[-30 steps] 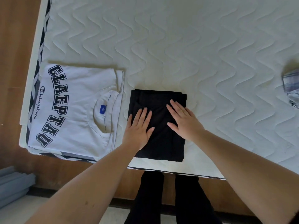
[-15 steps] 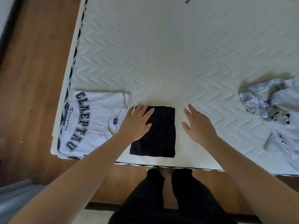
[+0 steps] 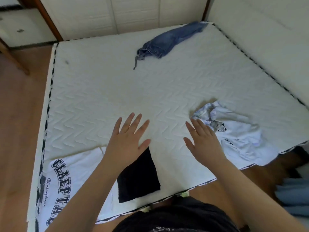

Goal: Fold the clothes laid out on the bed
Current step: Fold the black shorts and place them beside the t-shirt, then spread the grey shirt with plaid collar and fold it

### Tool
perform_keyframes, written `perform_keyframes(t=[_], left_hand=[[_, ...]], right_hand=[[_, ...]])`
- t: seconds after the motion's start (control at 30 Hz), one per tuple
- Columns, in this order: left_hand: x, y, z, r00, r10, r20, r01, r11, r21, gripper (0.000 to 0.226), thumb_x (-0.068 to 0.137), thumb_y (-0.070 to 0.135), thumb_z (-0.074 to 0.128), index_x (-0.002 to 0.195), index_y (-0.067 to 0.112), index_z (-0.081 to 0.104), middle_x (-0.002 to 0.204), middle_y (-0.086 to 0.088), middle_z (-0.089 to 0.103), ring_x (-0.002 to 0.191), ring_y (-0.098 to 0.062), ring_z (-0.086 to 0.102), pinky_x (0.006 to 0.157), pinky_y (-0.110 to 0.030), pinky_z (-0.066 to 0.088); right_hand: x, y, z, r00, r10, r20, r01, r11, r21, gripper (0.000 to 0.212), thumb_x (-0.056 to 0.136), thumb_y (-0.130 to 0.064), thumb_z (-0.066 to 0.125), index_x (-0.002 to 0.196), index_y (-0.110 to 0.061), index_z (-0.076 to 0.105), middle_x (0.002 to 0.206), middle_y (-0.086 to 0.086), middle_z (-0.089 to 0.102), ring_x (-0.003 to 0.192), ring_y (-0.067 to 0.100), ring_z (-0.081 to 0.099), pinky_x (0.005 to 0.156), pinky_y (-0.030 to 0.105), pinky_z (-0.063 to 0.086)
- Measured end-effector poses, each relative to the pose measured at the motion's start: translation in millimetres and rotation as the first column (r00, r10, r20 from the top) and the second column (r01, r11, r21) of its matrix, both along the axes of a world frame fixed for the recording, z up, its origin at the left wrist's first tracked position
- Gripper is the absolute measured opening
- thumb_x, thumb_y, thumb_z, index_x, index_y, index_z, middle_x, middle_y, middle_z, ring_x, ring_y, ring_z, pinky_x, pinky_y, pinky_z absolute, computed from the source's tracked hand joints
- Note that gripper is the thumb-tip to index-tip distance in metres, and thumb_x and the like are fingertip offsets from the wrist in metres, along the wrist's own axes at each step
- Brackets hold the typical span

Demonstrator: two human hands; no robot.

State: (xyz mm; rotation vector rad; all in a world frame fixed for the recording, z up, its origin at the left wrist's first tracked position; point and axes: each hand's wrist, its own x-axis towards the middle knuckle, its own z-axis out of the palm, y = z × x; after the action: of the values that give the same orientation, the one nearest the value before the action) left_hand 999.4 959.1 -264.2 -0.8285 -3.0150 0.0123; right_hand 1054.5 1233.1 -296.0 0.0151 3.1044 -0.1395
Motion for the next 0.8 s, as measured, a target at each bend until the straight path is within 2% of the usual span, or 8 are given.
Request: perform_keyframes(t=[0.07,0.13,0.23,0.37,0.47,0.57,0.7,0.8], left_hand=[[0,16,14,0.997,-0.069,-0.035,0.070,0.998,0.008,0.067,0.097,0.061,0.011,0.154,0.030,0.025,0.162,0.000,0.020,0.151,-0.020,0.010,0.122,-0.048,0.004],[-2,32,24,0.989,-0.135,-0.060,0.136,0.990,0.023,0.065,0.098,0.061,0.015,0.154,0.029,0.028,0.161,-0.001,0.023,0.151,-0.021,0.012,0.121,-0.050,0.008],[-5,55,34,0.973,-0.217,-0.082,0.219,0.975,0.019,0.065,0.098,0.061,0.014,0.154,0.030,0.025,0.162,0.000,0.020,0.151,-0.020,0.010,0.121,-0.050,0.008],[-2,84,40,0.951,-0.300,-0.076,0.302,0.953,0.014,0.066,0.098,0.061,0.013,0.154,0.030,0.026,0.162,0.000,0.020,0.151,-0.020,0.010,0.121,-0.049,0.008],[4,108,41,0.940,-0.339,-0.050,0.340,0.940,0.013,0.067,0.097,0.061,0.012,0.154,0.029,0.027,0.162,0.000,0.019,0.151,-0.021,0.009,0.121,-0.049,0.006],[8,135,40,0.932,-0.362,-0.033,0.362,0.932,-0.002,0.068,0.095,0.062,0.008,0.155,0.032,0.021,0.163,0.001,0.013,0.151,-0.019,0.004,0.122,-0.047,0.001],[17,178,38,0.918,-0.397,-0.015,0.397,0.918,-0.009,0.067,0.095,0.062,0.012,0.155,0.032,0.021,0.162,0.000,0.018,0.151,-0.020,0.007,0.122,-0.048,0.005],[21,208,33,0.907,-0.421,-0.016,0.420,0.906,-0.049,0.067,0.095,0.062,0.010,0.155,0.032,0.019,0.162,0.001,0.018,0.151,-0.020,0.007,0.122,-0.048,0.004]], right_hand=[[10,2,15,0.999,-0.032,-0.026,0.033,0.999,0.037,0.059,0.102,-0.044,0.039,0.153,-0.016,0.030,0.160,0.007,0.025,0.148,0.027,0.021,0.120,0.041,0.013],[20,5,26,0.998,-0.068,-0.019,0.069,0.994,0.087,0.060,0.102,-0.046,0.032,0.155,-0.017,0.025,0.161,0.006,0.021,0.150,0.026,0.016,0.121,0.040,0.007],[33,17,37,0.990,-0.134,-0.033,0.137,0.983,0.120,0.062,0.102,-0.049,0.022,0.156,-0.019,0.020,0.163,0.004,0.016,0.151,0.024,0.010,0.122,0.039,0.003],[52,35,49,0.973,-0.218,-0.074,0.225,0.969,0.102,0.062,0.100,-0.048,0.022,0.154,-0.018,0.026,0.161,0.004,0.024,0.150,0.025,0.017,0.122,0.042,0.013],[68,53,48,0.962,-0.264,-0.064,0.269,0.959,0.091,0.062,0.101,-0.048,0.020,0.155,-0.019,0.022,0.162,0.004,0.020,0.151,0.024,0.013,0.122,0.040,0.008],[85,77,44,0.953,-0.298,-0.057,0.302,0.950,0.081,0.060,0.103,-0.047,0.025,0.156,-0.020,0.018,0.163,0.002,0.013,0.151,0.022,0.007,0.121,0.038,0.003],[103,114,46,0.937,-0.340,-0.087,0.344,0.938,0.043,0.057,0.102,-0.040,0.041,0.152,-0.015,0.031,0.160,0.005,0.025,0.148,0.027,0.021,0.121,0.042,0.014],[111,141,43,0.930,-0.362,-0.069,0.364,0.931,0.017,0.058,0.102,-0.040,0.039,0.154,-0.017,0.027,0.161,0.004,0.022,0.150,0.025,0.017,0.122,0.041,0.011]])
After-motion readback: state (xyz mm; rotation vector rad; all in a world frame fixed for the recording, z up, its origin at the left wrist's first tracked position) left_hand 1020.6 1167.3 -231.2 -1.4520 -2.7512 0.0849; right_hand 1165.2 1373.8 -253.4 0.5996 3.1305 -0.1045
